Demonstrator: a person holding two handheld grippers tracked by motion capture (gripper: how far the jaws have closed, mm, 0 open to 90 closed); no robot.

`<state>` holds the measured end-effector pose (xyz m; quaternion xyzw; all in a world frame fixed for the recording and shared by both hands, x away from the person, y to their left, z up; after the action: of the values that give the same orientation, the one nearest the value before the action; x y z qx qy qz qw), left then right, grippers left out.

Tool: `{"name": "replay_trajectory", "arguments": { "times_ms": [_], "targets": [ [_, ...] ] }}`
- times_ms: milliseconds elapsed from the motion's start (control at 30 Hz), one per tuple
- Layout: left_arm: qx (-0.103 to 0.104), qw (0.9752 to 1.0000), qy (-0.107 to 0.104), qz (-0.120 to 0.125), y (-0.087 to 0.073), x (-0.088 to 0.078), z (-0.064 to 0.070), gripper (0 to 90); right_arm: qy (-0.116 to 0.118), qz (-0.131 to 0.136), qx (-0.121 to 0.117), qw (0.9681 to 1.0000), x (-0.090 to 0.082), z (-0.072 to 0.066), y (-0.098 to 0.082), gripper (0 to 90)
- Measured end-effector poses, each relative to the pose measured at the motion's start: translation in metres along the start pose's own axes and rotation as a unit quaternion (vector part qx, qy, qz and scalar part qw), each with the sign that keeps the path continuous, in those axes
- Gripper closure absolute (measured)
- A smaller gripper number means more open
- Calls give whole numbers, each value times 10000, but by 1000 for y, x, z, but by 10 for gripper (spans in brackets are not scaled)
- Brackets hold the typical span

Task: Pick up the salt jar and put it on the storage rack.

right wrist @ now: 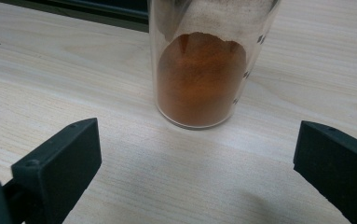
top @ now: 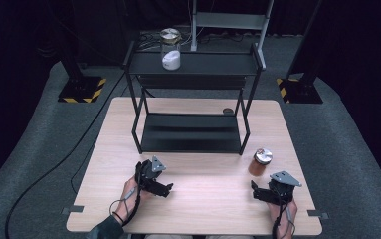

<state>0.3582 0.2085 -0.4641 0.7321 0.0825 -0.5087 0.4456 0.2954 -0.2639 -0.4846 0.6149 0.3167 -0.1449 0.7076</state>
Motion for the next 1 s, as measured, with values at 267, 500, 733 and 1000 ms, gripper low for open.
{"name": "replay_trajectory", "arguments": {
  "times_ms": [267,500,733,1000],
  "targets": [
    [-317,9993,-186,118,-11,5,-1,1,-13,3,5,10000,0,0,0,0],
    [-473,9979,-215,377,-21,8,0,0,-23,16,22,10000,0,0,0,0],
    [-498,9975,-200,450,-24,8,1,0,-29,8,14,10000,0,-1,0,0],
    [-499,9975,-200,453,-24,8,1,0,-50,-7,3,10000,0,-1,0,0]
  ]
}}
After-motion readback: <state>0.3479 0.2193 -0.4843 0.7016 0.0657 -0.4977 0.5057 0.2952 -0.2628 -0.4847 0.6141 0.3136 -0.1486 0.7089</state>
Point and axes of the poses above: each handheld gripper's, and its own axes: x roughly forward along the jaws, y roughly out of its top, z roughly to its right, the point moved 7 cm from there along x, roughly forward along the jaws, and after that the axes turned 6 degrees about -z, right-handed, at the moved point
